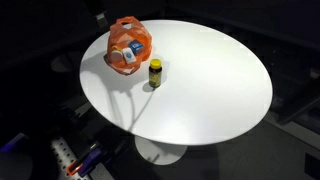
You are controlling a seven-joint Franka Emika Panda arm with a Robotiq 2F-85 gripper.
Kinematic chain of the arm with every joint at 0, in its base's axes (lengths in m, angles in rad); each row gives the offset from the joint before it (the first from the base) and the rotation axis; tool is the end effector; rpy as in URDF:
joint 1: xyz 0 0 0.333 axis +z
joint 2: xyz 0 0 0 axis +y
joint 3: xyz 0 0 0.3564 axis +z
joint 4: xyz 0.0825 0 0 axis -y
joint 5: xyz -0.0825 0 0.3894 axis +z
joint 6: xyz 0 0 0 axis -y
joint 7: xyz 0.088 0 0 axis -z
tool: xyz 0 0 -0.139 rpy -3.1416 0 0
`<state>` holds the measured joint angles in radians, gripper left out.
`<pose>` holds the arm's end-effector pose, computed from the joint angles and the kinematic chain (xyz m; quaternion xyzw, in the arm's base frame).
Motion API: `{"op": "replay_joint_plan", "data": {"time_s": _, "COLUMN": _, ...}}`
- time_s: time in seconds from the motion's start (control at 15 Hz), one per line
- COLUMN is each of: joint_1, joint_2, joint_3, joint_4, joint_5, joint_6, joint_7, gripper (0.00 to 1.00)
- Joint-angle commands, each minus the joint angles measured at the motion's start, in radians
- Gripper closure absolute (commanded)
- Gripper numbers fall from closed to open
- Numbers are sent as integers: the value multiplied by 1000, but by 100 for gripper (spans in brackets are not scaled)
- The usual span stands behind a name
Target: Remove the white bottle from the plastic bag and put it on the table.
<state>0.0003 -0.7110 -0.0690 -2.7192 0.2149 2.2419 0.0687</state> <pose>0.3359 -0.0113 0.4530 -0.9799 0.1184 -0.1131 0.1143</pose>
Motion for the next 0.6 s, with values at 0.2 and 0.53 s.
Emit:
{"op": "replay_joint_plan", "data": {"time_s": 0.2, "joint_1": -11, "joint_2": 35, "joint_3": 10, "joint_4": 27, "joint_5": 1, "joint_6": -18, "joint_7": 10, "gripper": 0}}
{"op": "replay_joint_plan", "data": {"time_s": 0.53, "joint_1": 1, "joint_2": 141, "joint_3": 15, "joint_4": 89, "joint_5": 12, "joint_6": -14, "joint_7": 13, "gripper": 0}}
